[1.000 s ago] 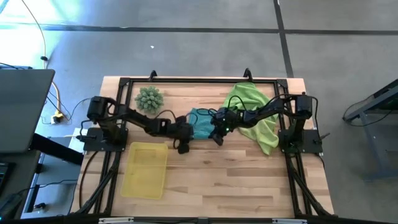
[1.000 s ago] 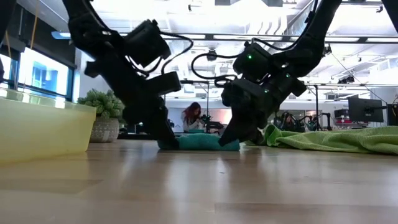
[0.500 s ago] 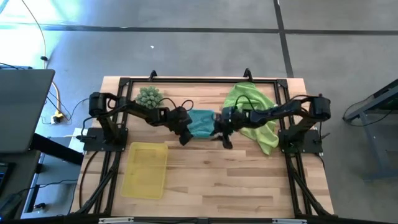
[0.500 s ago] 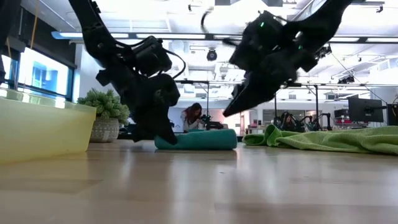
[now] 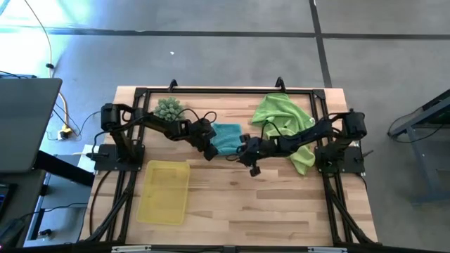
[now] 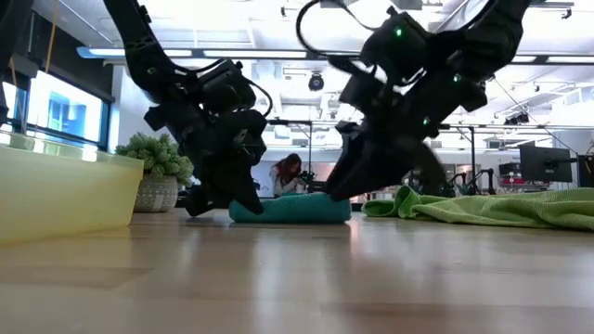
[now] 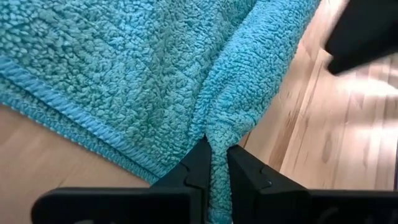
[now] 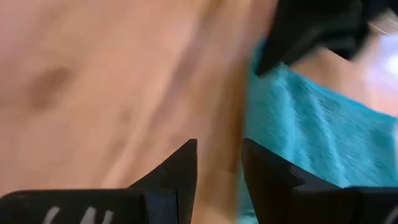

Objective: Roll microfiber towels into tight, uniform cylinder then place into a basket
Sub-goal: Roll the blue towel

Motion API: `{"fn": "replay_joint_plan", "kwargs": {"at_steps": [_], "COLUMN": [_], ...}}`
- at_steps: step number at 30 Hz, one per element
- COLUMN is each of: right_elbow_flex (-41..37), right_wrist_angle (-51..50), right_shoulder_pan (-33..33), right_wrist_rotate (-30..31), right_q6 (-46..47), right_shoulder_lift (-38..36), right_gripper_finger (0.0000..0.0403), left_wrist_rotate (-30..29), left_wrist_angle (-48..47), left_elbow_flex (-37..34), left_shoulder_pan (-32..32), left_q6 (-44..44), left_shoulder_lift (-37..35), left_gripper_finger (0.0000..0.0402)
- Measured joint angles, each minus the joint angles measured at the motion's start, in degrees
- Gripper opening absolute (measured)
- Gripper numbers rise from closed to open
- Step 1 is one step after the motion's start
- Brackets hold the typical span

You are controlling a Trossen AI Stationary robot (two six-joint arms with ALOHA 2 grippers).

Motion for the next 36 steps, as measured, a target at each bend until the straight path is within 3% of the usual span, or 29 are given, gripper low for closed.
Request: {"fn": "replay_joint_plan", "kwargs": {"at_steps": [5, 12, 21, 25, 30, 36], "right_elbow_flex": [0.0, 0.0, 0.02, 0.09, 0.17, 0.4], "right_wrist_angle": [2.07, 3.67, 3.32, 2.01, 0.49, -1.52], "right_shoulder_pan": [-0.07, -0.12, -1.42, -3.02, -4.15, -4.15], "right_wrist_rotate": [6.98, 6.93, 6.7, 5.3, 2.81, 1.96], "right_q6": [-0.02, -0.44, 1.55, 6.62, 13.49, 18.67], "right_shoulder_lift": [2.0, 2.71, 2.71, 3.09, 4.72, 5.9], "right_gripper_finger": [0.0119, 0.0123, 0.0189, 0.0195, 0.0167, 0.0095], "left_wrist_rotate": [0.0, -0.24, -0.25, -0.49, -1.29, -3.49], "left_wrist_angle": [0.28, 0.39, 0.68, 1.27, 3.85, 4.95], "left_elbow_flex": [-0.07, -0.08, -0.09, -0.12, -0.25, -0.23], "left_shoulder_pan": [-0.02, -0.02, -0.04, -0.04, -0.02, 0.07], "left_q6": [-0.15, -0.09, -0.09, 0.48, 1.08, 3.78], "left_shoulder_lift": [0.0, 0.0, 0.0, 0.0, 0.18, 0.22], "left_gripper_finger": [0.003, 0.003, 0.0031, 0.0031, 0.0031, 0.0049]}}
